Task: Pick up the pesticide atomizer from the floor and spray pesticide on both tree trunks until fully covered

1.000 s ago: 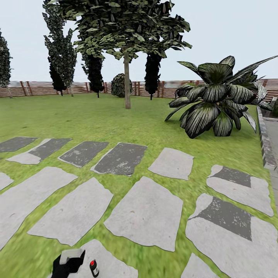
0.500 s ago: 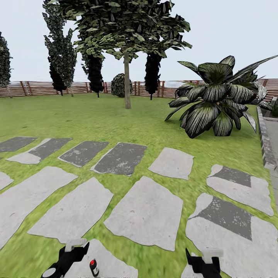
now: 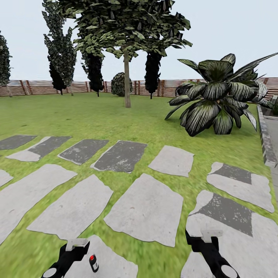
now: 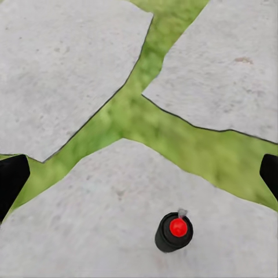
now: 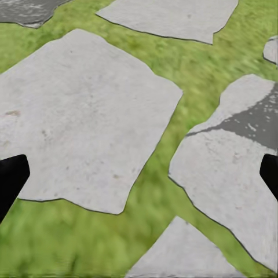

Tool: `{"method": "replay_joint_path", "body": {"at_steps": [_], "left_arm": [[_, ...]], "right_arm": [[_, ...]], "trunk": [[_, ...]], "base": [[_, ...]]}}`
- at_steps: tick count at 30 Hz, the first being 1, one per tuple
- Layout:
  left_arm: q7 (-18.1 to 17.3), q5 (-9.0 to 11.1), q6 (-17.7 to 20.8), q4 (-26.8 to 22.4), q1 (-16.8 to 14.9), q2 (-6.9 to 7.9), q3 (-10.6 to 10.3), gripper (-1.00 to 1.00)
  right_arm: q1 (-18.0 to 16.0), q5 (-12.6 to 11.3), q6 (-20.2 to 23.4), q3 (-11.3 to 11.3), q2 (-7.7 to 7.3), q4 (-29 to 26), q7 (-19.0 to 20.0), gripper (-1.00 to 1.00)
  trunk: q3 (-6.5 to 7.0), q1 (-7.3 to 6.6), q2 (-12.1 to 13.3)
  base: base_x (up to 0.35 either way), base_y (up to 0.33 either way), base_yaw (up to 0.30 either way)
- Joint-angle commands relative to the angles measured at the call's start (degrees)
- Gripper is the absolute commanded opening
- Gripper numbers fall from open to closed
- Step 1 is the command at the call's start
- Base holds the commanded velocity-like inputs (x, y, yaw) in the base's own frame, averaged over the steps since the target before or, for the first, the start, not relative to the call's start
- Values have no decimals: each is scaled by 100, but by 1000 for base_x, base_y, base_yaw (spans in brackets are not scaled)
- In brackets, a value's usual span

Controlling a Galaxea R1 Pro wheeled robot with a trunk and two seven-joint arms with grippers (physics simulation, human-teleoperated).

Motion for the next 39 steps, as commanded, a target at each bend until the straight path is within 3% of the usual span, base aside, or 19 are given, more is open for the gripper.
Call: {"method": "replay_joint_path", "body": {"at_steps": [1, 10, 16, 22, 26, 30, 39], "left_arm": [[-51, -17, -72, 22, -5, -1, 48, 100], [-50, -17, -228, 76, -10, -2, 47, 100], [-50, -20, -235, 75, -10, 4, 47, 100], [-50, -15, -246, 70, -10, 17, 91, 100], [-50, -19, -355, 72, 12, 27, 107, 100], [-50, -10, -631, 85, 27, 153, 110, 100], [-50, -3, -695, 95, 32, 190, 115, 100]], "right_arm": [[-2, 7, 35, 2, -1, 39, 1, 100], [-2, 6, 19, 5, -2, 273, 30, 100], [-2, 6, 21, 3, -2, 274, 15, 100], [-2, 6, 12, 33, 6, 289, 20, 100], [-2, 6, 12, 55, 7, 317, 30, 100], [-2, 6, 12, 57, 7, 333, 31, 100], [-2, 6, 9, 17, 7, 335, 13, 100]], "trunk": [[-24, 21, -44], [-185, 219, -405], [-293, 351, -645], [-426, 366, -653], [-515, 376, -659], [-603, 387, -664], [-807, 410, -676]], "base": [[0, 0, 0], [0, 0, -5], [0, 0, -223], [0, 0, -222], [0, 0, -33], [0, 0, -3], [0, 0, 0]]}}
